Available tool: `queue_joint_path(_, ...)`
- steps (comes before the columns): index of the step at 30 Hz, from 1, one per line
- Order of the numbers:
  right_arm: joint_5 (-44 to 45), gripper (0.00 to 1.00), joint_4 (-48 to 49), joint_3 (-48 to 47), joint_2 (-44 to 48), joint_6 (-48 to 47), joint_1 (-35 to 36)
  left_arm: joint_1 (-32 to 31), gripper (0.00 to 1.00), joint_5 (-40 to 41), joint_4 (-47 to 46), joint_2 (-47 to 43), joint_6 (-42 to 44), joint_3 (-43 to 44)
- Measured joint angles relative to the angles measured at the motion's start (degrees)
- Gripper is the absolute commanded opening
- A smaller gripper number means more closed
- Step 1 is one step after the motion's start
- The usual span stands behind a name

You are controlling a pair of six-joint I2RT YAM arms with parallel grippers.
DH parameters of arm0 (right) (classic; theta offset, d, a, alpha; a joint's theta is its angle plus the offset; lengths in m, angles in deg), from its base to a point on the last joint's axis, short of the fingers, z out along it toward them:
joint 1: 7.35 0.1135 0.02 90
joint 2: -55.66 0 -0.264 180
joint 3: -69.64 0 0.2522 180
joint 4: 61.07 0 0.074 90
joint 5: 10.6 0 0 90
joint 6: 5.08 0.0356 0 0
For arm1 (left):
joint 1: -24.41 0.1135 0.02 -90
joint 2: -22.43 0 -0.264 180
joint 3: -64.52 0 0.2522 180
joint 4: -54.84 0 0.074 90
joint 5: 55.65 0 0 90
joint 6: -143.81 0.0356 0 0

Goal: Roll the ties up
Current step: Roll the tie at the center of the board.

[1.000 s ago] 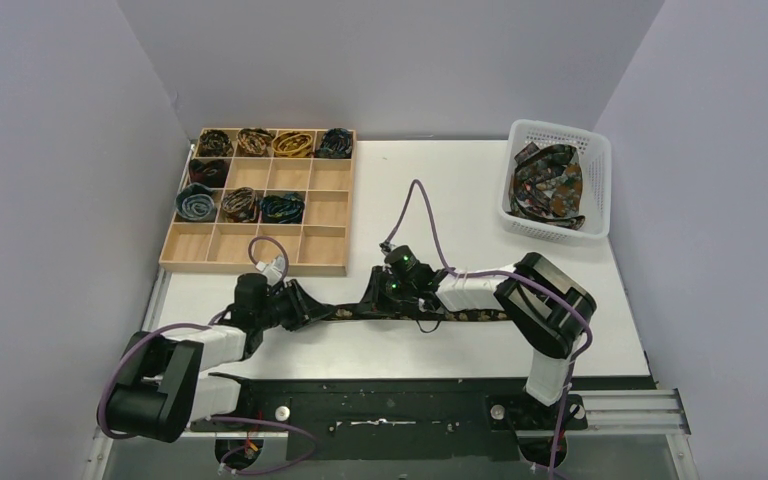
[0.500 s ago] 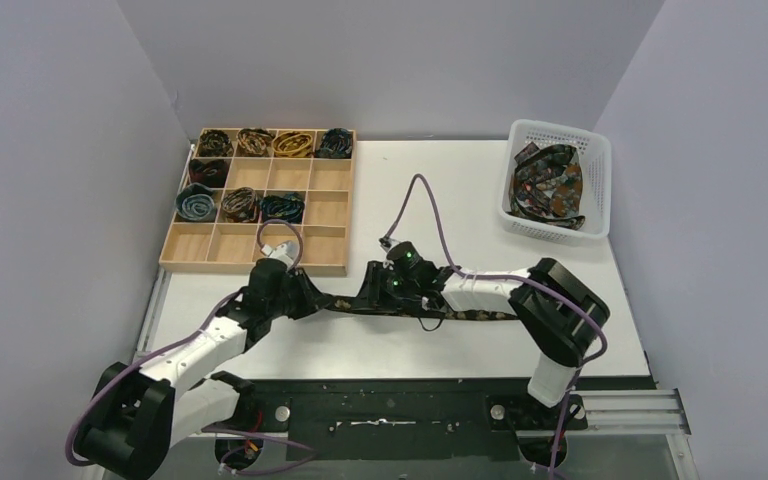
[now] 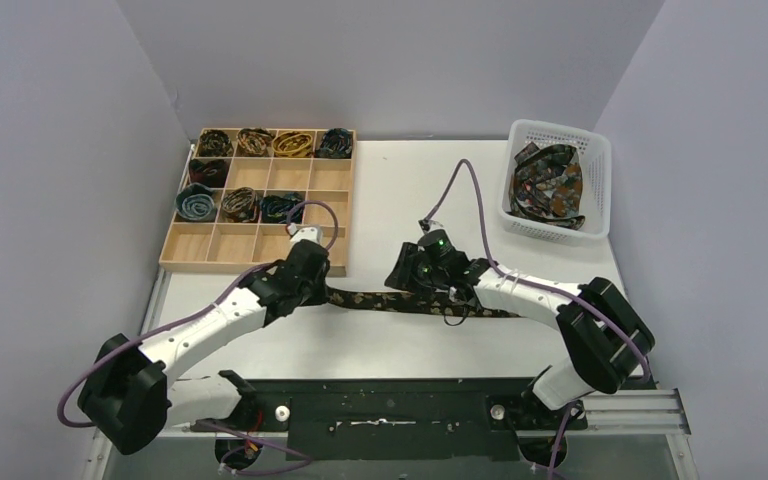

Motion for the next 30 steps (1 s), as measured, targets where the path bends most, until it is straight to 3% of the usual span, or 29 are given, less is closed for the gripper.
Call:
queue_joint_path(12, 4.4, 0.43, -4.7, 2.5, 5.0, 0.4, -2.3, -10.2, 0.00, 17.2, 12.9, 12.8, 1.0, 12.5)
queue_joint_path(30, 13.6, 0.43, -6.8, 11.0, 17.4, 6.9, -6.2, -19.3, 0.00, 28.3, 19.8, 25.6, -4.7, 23.5)
